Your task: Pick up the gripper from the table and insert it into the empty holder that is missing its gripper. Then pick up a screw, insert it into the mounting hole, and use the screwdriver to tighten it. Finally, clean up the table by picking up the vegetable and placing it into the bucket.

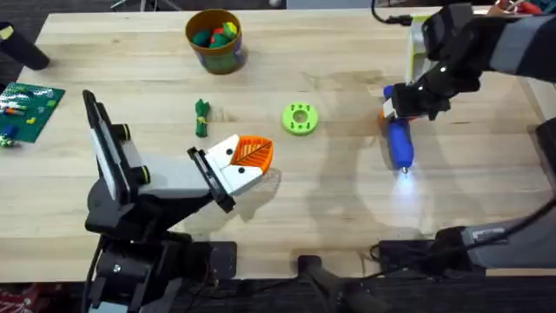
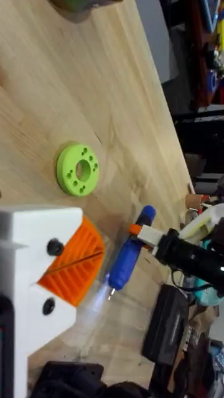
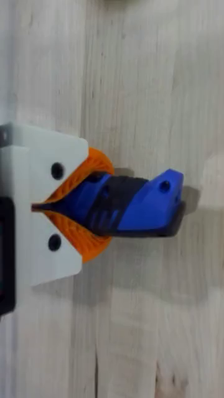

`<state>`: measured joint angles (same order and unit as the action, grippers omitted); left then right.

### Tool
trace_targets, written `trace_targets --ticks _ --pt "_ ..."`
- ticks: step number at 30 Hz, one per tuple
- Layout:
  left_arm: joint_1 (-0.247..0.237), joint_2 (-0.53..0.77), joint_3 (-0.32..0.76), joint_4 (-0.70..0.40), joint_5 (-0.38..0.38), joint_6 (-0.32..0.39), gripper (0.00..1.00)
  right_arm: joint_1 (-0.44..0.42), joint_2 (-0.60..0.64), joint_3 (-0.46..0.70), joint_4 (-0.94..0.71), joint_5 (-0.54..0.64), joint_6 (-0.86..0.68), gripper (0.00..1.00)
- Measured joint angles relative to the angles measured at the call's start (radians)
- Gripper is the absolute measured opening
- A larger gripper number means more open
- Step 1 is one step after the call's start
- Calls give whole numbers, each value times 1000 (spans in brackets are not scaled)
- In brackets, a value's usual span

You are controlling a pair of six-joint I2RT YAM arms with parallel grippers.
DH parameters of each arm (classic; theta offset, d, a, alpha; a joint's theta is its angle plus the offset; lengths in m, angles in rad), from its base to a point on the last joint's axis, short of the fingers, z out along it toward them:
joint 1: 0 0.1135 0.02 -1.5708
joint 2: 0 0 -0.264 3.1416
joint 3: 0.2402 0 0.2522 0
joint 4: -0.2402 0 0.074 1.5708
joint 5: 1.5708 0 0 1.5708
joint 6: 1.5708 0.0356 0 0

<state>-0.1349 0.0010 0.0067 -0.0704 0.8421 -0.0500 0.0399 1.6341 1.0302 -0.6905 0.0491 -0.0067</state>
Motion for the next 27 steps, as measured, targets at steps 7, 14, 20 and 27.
trace_targets --ticks 7,14,20,27 --pt "0 0 0 0 0 0 13 0 -119 53 -60 -6 0 29" --pt "0 0 0 0 0 0 13 3 -214 235 -90 -13 0 29" --pt "0 0 0 0 0 0 13 43 -278 387 -66 -15 0 29" --pt "0 0 0 0 0 0 13 138 -334 415 59 -68 0 29"
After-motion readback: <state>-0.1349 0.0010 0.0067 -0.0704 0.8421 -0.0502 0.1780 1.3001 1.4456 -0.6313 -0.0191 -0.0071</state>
